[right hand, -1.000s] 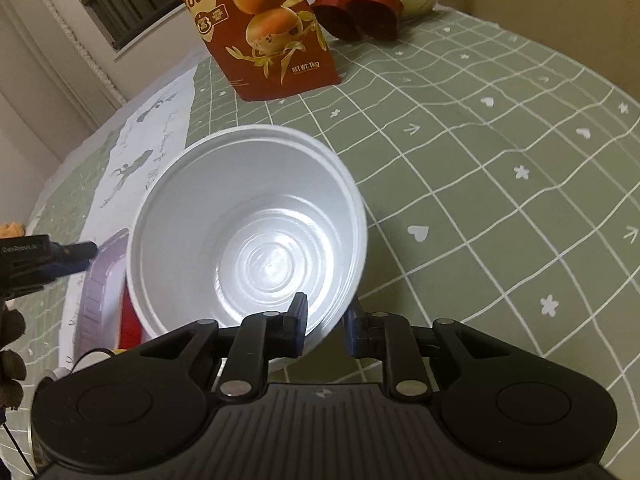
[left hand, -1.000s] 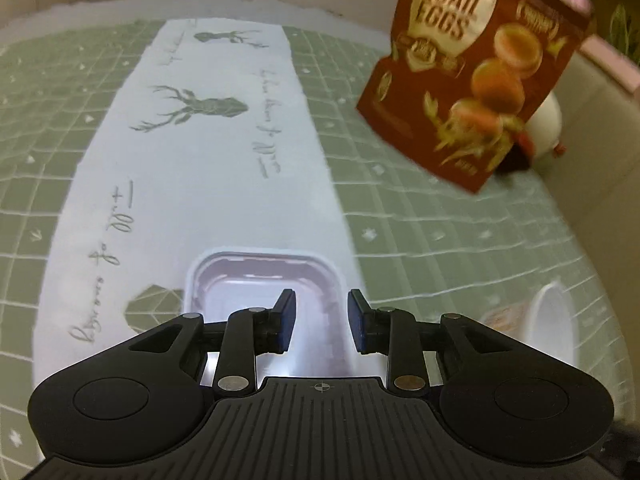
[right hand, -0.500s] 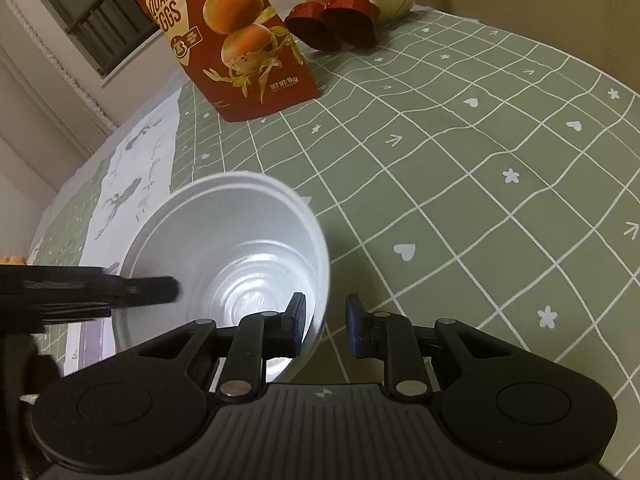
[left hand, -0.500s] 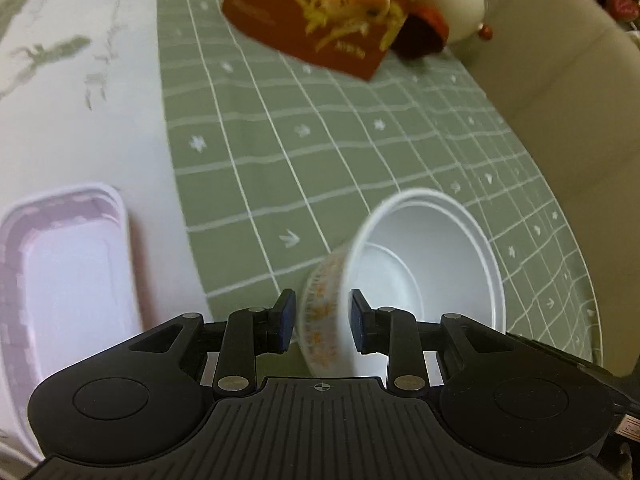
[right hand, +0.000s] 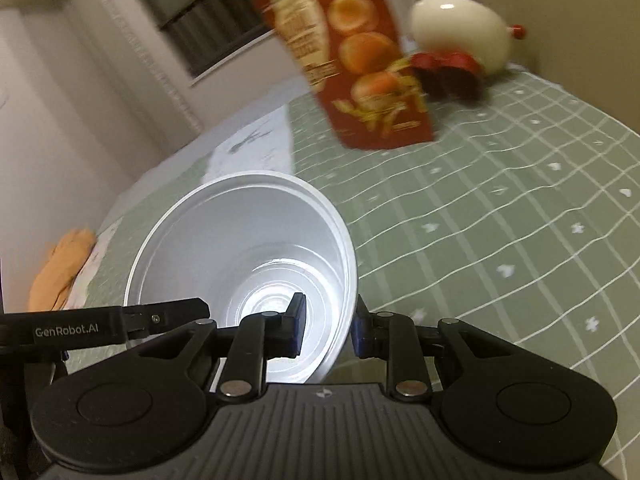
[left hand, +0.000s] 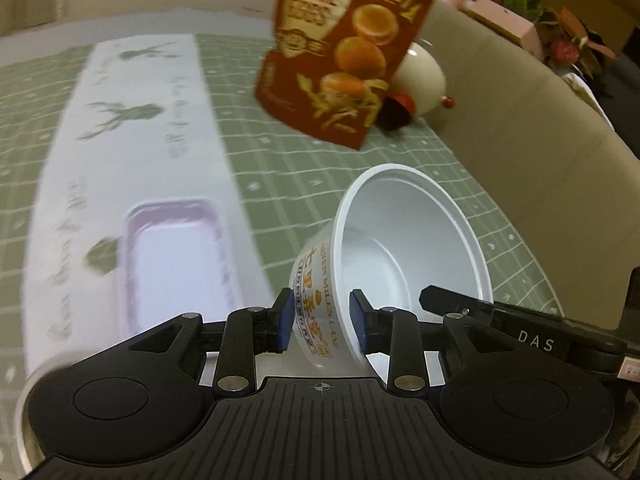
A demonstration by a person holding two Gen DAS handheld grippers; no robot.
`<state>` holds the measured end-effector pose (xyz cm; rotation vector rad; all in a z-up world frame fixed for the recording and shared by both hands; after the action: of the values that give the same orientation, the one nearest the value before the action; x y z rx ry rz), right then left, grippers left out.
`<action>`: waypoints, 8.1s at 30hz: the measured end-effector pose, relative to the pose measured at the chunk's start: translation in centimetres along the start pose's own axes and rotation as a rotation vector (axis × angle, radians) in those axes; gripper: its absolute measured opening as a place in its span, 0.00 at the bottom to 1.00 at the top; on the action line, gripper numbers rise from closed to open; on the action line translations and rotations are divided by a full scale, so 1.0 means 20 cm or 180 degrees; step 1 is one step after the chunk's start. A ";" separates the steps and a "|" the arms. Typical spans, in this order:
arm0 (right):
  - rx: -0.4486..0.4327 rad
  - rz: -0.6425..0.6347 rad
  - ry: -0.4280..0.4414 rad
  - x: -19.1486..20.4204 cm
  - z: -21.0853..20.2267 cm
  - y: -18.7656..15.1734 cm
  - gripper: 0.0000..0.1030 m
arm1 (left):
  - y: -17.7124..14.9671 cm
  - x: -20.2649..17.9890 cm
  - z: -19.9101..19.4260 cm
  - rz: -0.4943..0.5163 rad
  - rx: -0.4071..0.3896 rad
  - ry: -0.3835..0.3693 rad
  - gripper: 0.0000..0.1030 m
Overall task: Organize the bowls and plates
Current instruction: 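Lower the white cup into the blue bowl with both grippers, then grip the rims of the nested bowl stack with both grippers and lift, then hold the bowl stack raised with both grippers, carrying it toward the steel bowl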
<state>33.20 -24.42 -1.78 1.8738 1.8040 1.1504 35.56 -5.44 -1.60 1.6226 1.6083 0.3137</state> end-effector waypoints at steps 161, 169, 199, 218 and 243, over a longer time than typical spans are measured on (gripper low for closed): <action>0.1027 0.0436 0.0401 -0.08 0.29 -0.61 0.65 | -0.48 0.13 0.18 -0.0135 0.0726 0.0411 0.59; 0.1023 0.0438 0.0390 -0.08 0.30 -0.61 0.65 | -0.48 0.13 0.18 -0.0076 0.0738 0.0406 0.59; 0.1026 0.0478 0.0399 -0.10 0.32 -0.60 0.64 | -0.48 0.14 0.22 -0.0002 0.0819 0.0379 0.57; 0.1147 0.0387 0.0397 -0.08 0.35 -0.58 0.63 | -0.47 0.13 0.23 0.0022 0.0879 0.0387 0.57; 0.1460 0.0574 0.0267 -0.01 0.33 -0.56 0.55 | -0.43 0.20 0.21 -0.0115 0.1042 0.0122 0.58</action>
<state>30.01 -20.75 -13.91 2.3106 2.1214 0.9367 32.84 -4.53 -11.53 1.8356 1.7868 0.0634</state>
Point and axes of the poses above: each gripper's, at about its wrist camera, not at the fingertips, and z roughly the way its jaws point, x to its left, y to its top, the point moved 7 cm from there along z, roughly the way its jaws point, and after that the axes turned 2 degrees about z, right-handed, at the moved point
